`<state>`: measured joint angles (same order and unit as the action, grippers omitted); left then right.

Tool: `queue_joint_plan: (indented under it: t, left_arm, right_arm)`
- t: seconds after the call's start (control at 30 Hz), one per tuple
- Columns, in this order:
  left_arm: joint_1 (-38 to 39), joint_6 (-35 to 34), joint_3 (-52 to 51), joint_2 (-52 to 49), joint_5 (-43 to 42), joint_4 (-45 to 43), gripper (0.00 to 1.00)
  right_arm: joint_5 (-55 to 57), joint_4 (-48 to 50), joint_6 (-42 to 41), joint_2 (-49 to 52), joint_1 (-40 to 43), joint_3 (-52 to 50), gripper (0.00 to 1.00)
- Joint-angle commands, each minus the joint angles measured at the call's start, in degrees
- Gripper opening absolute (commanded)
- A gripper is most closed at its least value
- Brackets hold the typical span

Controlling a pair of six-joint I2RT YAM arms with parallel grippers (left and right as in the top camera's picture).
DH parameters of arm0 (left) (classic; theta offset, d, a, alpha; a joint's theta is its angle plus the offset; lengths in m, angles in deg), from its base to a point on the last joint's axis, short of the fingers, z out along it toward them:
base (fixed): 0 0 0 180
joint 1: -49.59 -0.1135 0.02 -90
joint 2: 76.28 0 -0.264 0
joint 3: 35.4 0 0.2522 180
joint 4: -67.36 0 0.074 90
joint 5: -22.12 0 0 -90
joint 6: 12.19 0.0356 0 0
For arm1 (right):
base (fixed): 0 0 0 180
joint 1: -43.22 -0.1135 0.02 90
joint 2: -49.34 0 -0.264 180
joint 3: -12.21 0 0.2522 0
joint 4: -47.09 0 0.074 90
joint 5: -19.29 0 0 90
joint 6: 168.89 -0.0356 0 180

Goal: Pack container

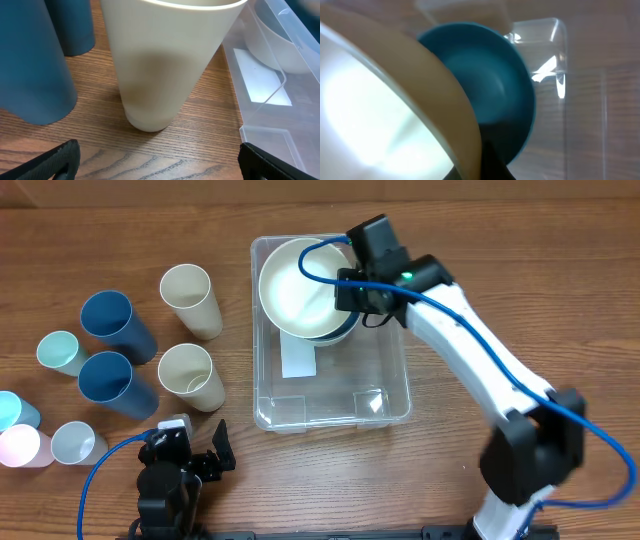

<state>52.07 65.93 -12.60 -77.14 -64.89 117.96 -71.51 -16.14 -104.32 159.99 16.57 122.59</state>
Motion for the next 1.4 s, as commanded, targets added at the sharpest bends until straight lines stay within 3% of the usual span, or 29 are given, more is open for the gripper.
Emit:
queue_joint_plan:
  t: [0.0,0.03,0.07,0.1,0.2,0.37,0.53,0.7,0.93,1.0,1.07,1.17,1.37]
  left_arm:
    - [-0.31,-0.52,-0.15,0.57,-0.50,-0.02,1.00]
    - [-0.31,-0.52,-0.15,0.57,-0.50,-0.02,1.00]
    - [-0.31,-0.52,-0.15,0.57,-0.50,-0.02,1.00]
    - [-0.31,-0.52,-0.15,0.57,-0.48,-0.02,1.00]
    - [-0.31,-0.52,-0.15,0.57,-0.50,-0.02,1.00]
    - [-0.31,-0.52,-0.15,0.57,-0.48,-0.02,1.00]
    - [-0.31,-3.21,-0.15,0.57,-3.80,-0.35,1.00]
    - [-0.31,-8.35,0.22,0.57,-11.02,-1.55,1.00]
    - [-0.31,-8.94,11.19,0.44,-16.48,-6.78,1.00]
    - [-0.31,-11.98,16.61,-1.31,-16.52,-6.12,1.00]
    - [-0.31,-15.69,22.12,-5.46,-16.31,-3.76,1.00]
    - [-0.31,-15.10,31.56,-16.22,-13.97,2.03,1.00]
    - [-0.31,-1.95,64.11,-48.43,-13.57,19.50,1.00]
  right_arm:
    - [0.66,1.22,0.00,1.25,1.33,0.48,0.04]
    - [0.11,1.20,0.09,1.22,1.33,0.52,0.17]
    - [-1.66,0.50,0.76,0.55,1.33,0.98,0.41]
    - [-2.89,-0.70,1.90,-0.52,1.33,1.73,0.51]
    - [-1.44,-5.18,2.80,-5.49,2.12,5.44,0.63]
    - [0.33,-11.91,0.76,-17.33,9.46,10.29,0.99]
    - [-0.61,-19.02,-7.76,-24.09,29.86,10.29,1.00]
    - [-3.39,-23.58,-7.82,-23.47,45.99,10.23,1.00]
    - [-3.34,-24.17,-7.82,-23.47,48.26,10.23,1.00]
    - [-3.34,-24.17,-7.82,-23.47,48.26,10.23,1.00]
    - [-3.34,-24.17,-7.82,-23.47,48.26,10.23,1.00]
    - [-3.34,-24.17,-7.82,-23.47,48.26,10.23,1.00]
    - [-3.34,-24.17,-7.82,-23.47,48.26,10.23,1.00]
